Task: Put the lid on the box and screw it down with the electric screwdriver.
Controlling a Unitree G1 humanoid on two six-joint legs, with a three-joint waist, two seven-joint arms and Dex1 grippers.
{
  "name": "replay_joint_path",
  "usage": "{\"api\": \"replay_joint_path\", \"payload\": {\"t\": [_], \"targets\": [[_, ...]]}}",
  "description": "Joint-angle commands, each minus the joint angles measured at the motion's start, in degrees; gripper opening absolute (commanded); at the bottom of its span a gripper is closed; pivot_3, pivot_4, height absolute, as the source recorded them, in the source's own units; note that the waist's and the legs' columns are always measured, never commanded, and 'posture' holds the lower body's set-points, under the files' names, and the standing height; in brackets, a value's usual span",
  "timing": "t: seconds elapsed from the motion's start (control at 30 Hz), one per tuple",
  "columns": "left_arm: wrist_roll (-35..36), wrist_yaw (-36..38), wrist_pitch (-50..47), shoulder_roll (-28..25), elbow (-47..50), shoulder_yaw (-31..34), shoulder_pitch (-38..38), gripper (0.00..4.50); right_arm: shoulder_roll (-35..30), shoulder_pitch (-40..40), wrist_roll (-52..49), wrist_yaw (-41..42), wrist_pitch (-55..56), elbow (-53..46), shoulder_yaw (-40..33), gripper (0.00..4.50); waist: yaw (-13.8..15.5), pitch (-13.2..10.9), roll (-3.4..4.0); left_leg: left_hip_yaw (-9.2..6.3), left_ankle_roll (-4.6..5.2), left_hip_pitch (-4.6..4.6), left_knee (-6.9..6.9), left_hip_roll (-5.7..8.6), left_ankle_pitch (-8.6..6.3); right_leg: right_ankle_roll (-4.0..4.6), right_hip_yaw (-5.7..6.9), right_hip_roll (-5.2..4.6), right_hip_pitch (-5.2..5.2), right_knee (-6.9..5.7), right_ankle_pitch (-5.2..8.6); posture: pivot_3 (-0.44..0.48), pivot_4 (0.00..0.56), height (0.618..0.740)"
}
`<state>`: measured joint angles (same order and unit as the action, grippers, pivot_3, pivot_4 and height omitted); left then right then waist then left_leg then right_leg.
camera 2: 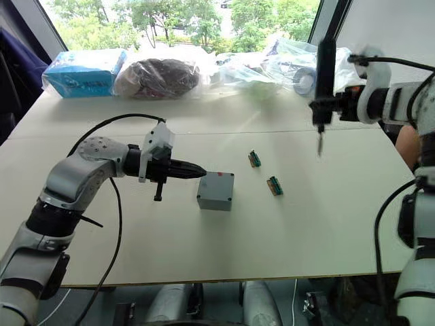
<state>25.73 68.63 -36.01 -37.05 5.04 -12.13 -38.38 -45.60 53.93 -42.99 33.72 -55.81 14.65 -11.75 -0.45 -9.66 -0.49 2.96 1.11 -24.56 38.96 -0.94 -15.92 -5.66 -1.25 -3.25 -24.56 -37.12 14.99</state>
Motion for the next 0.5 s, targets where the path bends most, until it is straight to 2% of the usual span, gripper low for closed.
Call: {"api": "replay_joint_path", "payload": {"t": [0.03,0.1,0.27,0.5], "targets": [[0.6,0.5,-0.7,-0.6,0.4,1.1,-0.4,0.0,6.6,-5.1,-5.0,-5.9,3.6,-16.1,-7.6,1.77,0.1,0.0,0.05,0.01,0.0,-0.03,0.05,0.03,0.0,-0.01,0.0,-0.07,-0.01,-0.06,0.0,0.0,0.15,0.74],[-0.2,-0.6,-0.7,0.0,-0.5,0.9,-0.7,0.0,12.7,-8.0,-8.5,-9.2,3.9,-22.9,-8.6,1.77,0.1,0.0,0.05,0.04,-0.03,-0.06,0.17,0.11,0.02,-0.01,0.0,-0.21,-0.01,-0.11,-0.01,0.0,0.15,0.74],[-3.3,-0.5,1.1,1.7,-2.2,-2.4,-1.7,0.0,22.1,-18.5,-4.8,-10.7,10.5,-37.3,-1.3,1.77,-0.1,0.0,0.05,0.05,-0.05,-0.06,0.2,0.3,0.03,-0.07,-0.01,-0.35,0.06,-0.07,-0.04,0.0,0.15,0.74],[-6.1,-0.3,4.3,3.9,-5.6,-3.7,-3.0,0.0,25.0,-25.1,2.7,-10.9,17.3,-41.1,5.8,1.77,-0.2,0.0,0.04,0.05,-0.06,-0.02,0.21,0.33,0.04,-0.07,0.0,-0.34,0.07,-0.1,-0.04,0.0,0.15,0.74]]}}
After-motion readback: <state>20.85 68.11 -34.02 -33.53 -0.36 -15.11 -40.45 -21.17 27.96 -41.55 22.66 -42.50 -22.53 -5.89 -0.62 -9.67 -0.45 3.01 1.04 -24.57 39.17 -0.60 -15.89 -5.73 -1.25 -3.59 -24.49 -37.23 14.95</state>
